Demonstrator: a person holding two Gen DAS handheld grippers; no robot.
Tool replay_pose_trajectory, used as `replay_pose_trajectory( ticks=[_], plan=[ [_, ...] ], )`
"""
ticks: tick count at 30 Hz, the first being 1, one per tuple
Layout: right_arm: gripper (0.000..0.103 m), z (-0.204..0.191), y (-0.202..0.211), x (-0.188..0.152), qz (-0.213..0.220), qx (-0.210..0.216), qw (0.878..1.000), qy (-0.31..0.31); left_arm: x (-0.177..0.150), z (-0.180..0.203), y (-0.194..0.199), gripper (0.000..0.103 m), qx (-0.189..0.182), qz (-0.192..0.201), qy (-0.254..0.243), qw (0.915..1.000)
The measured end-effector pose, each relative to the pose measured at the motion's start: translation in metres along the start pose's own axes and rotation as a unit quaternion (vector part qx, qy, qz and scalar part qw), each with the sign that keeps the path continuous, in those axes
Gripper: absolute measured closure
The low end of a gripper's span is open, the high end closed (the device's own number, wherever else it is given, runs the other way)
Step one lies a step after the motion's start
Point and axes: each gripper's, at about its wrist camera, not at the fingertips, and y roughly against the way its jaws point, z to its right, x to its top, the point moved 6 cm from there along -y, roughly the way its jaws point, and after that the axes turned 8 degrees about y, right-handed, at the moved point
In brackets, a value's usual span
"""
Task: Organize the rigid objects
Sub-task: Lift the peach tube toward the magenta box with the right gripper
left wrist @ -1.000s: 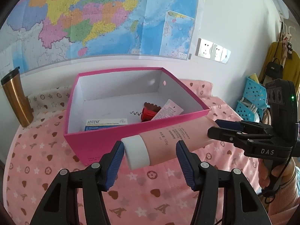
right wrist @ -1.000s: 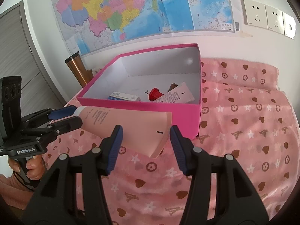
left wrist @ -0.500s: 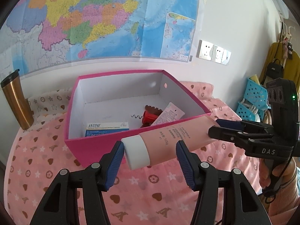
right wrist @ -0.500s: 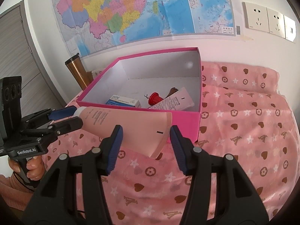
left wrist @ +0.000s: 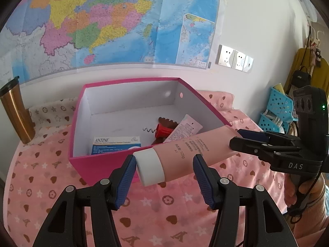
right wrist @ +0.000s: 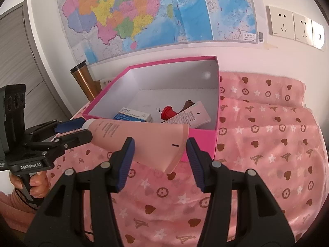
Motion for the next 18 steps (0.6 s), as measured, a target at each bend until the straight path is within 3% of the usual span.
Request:
replay_pose_trajectory(
  ticks=[18],
  plan=[
    [0.048, 0.0041, -0.0003, 0.0058, 0.004, -0.002, 1.000, 0.001, 0.0058, 0.0016, -0.0022, 0.045, 0.002, 0.006, -0.007, 1.0000]
  ],
)
